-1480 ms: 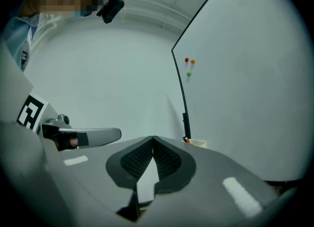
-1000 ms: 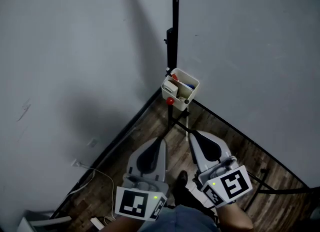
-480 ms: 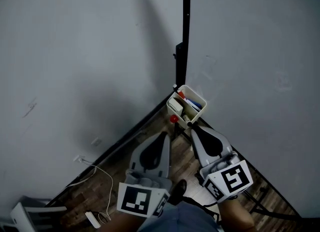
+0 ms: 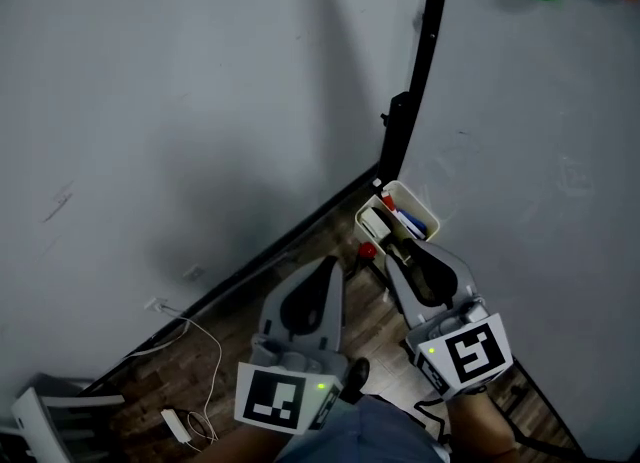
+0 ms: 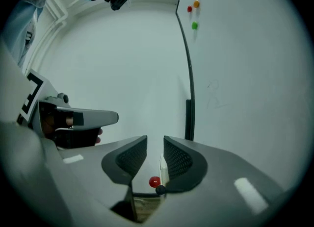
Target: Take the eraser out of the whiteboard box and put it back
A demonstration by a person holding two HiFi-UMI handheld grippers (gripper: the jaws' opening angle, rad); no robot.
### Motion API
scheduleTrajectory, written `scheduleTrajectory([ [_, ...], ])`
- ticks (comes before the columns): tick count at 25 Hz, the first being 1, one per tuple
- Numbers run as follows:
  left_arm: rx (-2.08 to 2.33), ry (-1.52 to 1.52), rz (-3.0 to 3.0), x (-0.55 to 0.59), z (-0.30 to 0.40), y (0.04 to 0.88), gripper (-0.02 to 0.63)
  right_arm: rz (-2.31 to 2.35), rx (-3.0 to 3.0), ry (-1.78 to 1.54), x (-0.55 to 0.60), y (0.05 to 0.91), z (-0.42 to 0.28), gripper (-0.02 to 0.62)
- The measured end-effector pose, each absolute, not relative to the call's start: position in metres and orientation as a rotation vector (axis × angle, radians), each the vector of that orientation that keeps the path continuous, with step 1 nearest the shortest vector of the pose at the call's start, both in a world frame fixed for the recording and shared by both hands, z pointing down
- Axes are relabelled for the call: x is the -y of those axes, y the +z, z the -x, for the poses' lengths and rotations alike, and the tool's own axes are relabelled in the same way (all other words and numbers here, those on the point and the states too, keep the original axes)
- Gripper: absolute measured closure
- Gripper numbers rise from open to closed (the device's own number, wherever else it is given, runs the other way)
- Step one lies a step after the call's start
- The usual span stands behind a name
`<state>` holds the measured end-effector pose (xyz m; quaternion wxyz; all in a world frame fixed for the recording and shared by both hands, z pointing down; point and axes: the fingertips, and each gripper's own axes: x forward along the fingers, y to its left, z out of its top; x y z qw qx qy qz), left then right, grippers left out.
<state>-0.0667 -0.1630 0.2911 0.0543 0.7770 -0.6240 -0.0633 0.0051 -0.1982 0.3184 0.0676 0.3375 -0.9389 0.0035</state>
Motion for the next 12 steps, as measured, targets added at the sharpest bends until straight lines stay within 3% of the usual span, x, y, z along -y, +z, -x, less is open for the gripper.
scheduleTrajectory([
  [2,1.902,-0.207,-2.349,0.175,0.078,0.296,0.600,-1.014,2.761,-0.010,0.212,0.327,0.002,0.466],
  [12,1.812,-0.217,-2.327,0.229,0.105,0.314,0.600,-0.948,2.487,0.021,0.251,0.375,0.024,0.431],
])
